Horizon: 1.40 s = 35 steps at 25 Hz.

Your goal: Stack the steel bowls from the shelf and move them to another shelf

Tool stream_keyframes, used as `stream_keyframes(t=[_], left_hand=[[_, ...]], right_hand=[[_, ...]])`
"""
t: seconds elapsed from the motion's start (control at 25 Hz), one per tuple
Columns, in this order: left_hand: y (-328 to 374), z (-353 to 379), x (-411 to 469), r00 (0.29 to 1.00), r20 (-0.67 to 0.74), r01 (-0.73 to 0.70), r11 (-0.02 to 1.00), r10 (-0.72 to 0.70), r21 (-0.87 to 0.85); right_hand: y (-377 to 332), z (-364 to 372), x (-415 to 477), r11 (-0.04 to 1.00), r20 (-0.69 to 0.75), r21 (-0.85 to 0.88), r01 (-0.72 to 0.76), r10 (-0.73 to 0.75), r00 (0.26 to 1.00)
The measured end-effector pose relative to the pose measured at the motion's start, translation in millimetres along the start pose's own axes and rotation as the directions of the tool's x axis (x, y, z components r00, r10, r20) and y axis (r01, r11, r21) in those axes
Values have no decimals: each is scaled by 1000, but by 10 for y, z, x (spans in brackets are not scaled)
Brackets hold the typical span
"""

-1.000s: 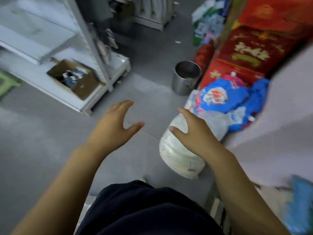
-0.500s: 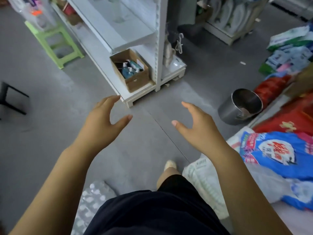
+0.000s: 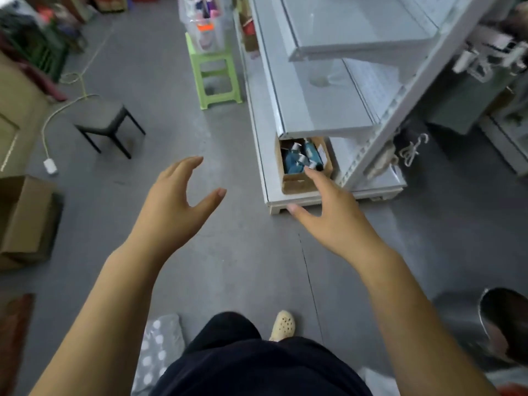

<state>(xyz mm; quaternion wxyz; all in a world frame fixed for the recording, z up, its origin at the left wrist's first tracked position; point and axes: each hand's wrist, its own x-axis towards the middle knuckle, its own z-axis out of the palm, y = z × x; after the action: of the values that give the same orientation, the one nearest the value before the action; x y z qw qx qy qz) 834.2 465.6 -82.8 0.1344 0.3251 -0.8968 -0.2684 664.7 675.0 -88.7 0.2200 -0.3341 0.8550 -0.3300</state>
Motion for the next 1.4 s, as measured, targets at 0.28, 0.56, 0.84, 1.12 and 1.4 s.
stream_keyframes(t=[0.28,0.56,0.84,1.12,1.4], left_hand=[[-569,-159,905,992,-50,117,993,-116,19],[-1391,-951,2564,999,-34,9,999,-7,39],[-1237,-1301,4314,965,-16,-261,963,261,-68],[-705,-936,5928,847,51,-523,846,530,-101],[-223,-498,7434,754,94,-629,757,650,-178]], right_hand=[[-532,281,1557,993,130,-30,113,-108,986],[-1468,581,3179,993,-38,2,120,-119,992],[-1922,295,4179,995,-270,84,47,-22,962],[-1781,-416,5163,989,-511,148,-10,85,855],[-1647,-1047,6223,990,-714,141,17,90,695]])
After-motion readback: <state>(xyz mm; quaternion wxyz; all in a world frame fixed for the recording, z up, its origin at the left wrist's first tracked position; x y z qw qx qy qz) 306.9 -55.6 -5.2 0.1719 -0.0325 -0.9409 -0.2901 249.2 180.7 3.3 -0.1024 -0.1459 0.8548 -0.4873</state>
